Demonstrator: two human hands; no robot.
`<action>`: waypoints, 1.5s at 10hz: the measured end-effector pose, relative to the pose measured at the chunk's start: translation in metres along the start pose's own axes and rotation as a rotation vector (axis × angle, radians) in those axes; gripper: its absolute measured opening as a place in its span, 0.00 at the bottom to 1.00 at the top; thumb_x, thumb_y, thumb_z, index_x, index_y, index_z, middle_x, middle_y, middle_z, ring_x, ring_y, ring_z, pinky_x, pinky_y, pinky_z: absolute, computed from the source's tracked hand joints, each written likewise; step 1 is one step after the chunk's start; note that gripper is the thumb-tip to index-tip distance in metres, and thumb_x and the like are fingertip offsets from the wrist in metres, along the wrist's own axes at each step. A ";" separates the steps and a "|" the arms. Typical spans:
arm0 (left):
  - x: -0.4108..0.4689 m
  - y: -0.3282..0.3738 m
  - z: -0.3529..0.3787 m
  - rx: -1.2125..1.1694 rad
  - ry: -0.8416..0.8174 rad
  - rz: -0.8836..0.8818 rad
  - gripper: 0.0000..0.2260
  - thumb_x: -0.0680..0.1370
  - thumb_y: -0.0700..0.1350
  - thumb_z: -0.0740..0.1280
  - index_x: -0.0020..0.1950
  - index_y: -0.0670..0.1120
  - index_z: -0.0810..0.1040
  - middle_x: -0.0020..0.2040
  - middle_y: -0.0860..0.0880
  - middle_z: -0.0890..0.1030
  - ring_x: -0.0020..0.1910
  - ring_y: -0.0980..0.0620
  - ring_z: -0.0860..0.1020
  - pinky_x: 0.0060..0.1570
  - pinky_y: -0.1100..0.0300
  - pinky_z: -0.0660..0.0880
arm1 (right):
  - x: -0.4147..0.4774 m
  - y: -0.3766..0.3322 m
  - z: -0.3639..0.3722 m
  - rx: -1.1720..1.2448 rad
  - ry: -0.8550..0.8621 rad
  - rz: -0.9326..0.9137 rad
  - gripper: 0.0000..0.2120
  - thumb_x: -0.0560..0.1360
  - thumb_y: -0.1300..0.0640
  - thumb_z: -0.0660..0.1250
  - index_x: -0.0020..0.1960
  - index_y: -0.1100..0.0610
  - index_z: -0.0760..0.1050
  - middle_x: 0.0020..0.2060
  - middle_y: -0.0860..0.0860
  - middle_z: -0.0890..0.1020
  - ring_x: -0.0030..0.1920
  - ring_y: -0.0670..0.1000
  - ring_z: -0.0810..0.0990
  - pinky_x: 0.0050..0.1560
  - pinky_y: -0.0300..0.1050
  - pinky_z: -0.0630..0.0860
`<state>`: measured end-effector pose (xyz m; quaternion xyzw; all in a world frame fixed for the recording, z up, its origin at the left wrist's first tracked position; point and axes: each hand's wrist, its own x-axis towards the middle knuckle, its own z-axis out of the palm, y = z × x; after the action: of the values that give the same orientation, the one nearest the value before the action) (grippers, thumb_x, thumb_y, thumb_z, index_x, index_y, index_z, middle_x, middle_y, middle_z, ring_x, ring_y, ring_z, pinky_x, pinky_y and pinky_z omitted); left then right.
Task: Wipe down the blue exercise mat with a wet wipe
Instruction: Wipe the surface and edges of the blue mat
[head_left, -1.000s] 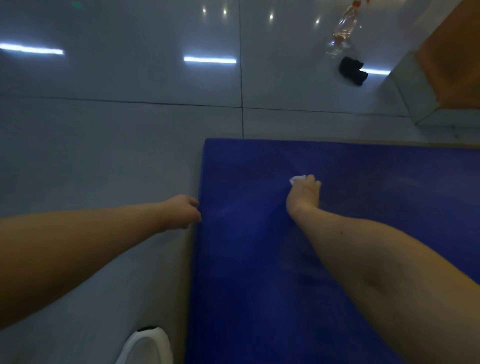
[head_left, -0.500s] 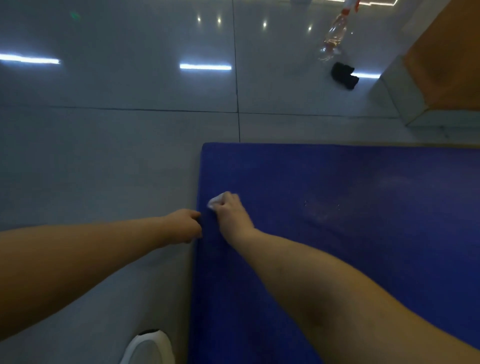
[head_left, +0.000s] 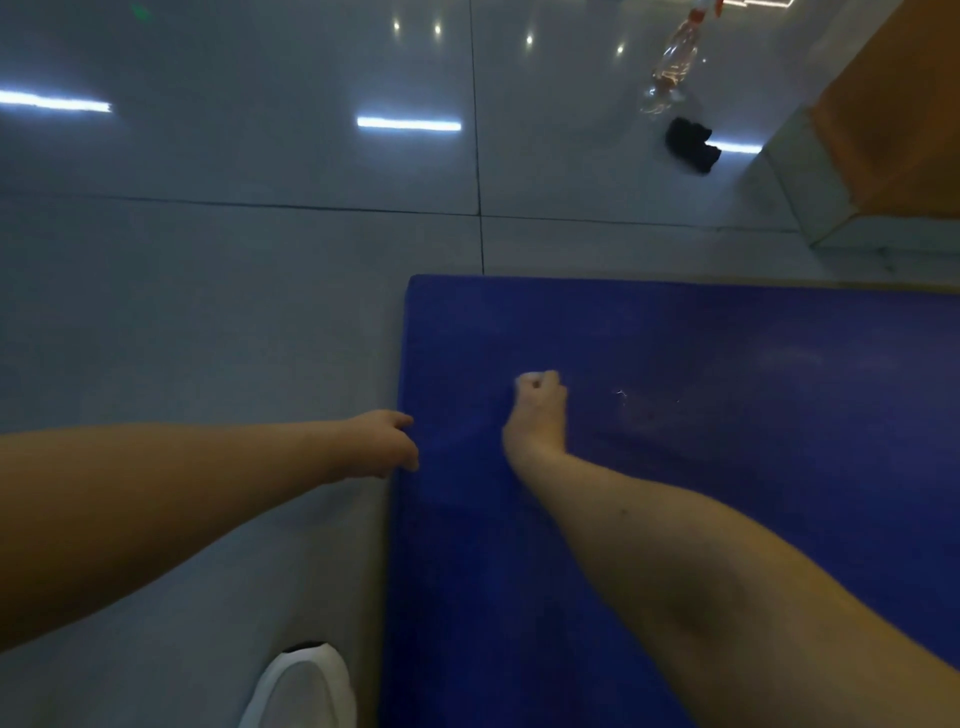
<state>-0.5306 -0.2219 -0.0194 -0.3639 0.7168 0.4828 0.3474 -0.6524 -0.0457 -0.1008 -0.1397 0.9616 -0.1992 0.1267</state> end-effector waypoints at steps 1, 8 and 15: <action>0.002 -0.002 0.000 0.009 0.002 0.009 0.30 0.76 0.35 0.68 0.77 0.44 0.65 0.69 0.41 0.73 0.59 0.45 0.76 0.60 0.51 0.78 | -0.043 -0.058 0.033 -0.008 -0.135 -0.250 0.19 0.75 0.70 0.62 0.65 0.63 0.70 0.60 0.58 0.69 0.57 0.57 0.69 0.58 0.49 0.74; 0.002 0.002 0.005 -0.004 -0.020 -0.027 0.37 0.76 0.37 0.71 0.81 0.47 0.58 0.76 0.43 0.66 0.62 0.44 0.74 0.57 0.54 0.78 | 0.018 0.083 -0.045 -0.337 0.001 0.217 0.17 0.80 0.63 0.60 0.68 0.64 0.70 0.65 0.60 0.70 0.63 0.58 0.70 0.61 0.46 0.67; -0.009 -0.005 0.010 0.070 0.091 0.018 0.23 0.77 0.36 0.64 0.73 0.42 0.68 0.58 0.47 0.73 0.56 0.43 0.80 0.57 0.48 0.80 | -0.018 0.079 -0.058 -0.254 -0.028 0.015 0.14 0.81 0.62 0.62 0.62 0.50 0.78 0.58 0.54 0.74 0.59 0.57 0.73 0.60 0.50 0.73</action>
<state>-0.5207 -0.2123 -0.0171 -0.3665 0.7515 0.4434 0.3229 -0.6699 0.0495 -0.0790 -0.1501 0.9783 -0.0730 0.1231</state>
